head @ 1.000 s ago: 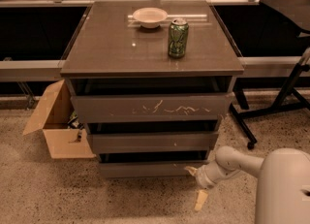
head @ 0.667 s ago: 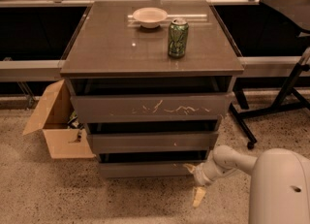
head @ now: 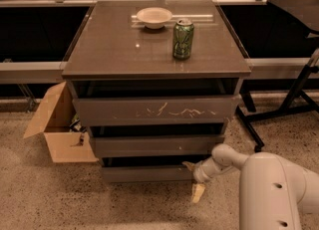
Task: Open bottom drawer
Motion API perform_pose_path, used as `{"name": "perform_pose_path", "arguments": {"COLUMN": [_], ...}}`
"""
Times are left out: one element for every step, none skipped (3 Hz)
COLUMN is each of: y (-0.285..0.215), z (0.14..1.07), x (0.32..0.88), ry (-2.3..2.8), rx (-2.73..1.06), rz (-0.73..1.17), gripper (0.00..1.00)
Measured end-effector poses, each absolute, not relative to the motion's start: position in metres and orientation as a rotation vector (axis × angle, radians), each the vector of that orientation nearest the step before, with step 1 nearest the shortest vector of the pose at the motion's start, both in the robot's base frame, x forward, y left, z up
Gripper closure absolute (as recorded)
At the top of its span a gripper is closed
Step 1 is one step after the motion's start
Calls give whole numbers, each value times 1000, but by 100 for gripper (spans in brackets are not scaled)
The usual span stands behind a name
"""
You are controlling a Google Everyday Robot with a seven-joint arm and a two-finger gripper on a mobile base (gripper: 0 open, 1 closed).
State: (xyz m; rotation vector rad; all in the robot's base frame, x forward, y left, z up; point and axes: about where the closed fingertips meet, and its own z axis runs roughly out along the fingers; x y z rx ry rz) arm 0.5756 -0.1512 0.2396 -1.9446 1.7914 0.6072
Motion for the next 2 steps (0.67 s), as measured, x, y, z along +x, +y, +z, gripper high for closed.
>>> {"name": "perform_pose_path", "arguments": {"y": [-147,-146], "z": [224,207], "x": [595,608], "ry": [1785,1804], "rx": [-1934,-1911], "rz": [607,610], "gripper": [0,0]}}
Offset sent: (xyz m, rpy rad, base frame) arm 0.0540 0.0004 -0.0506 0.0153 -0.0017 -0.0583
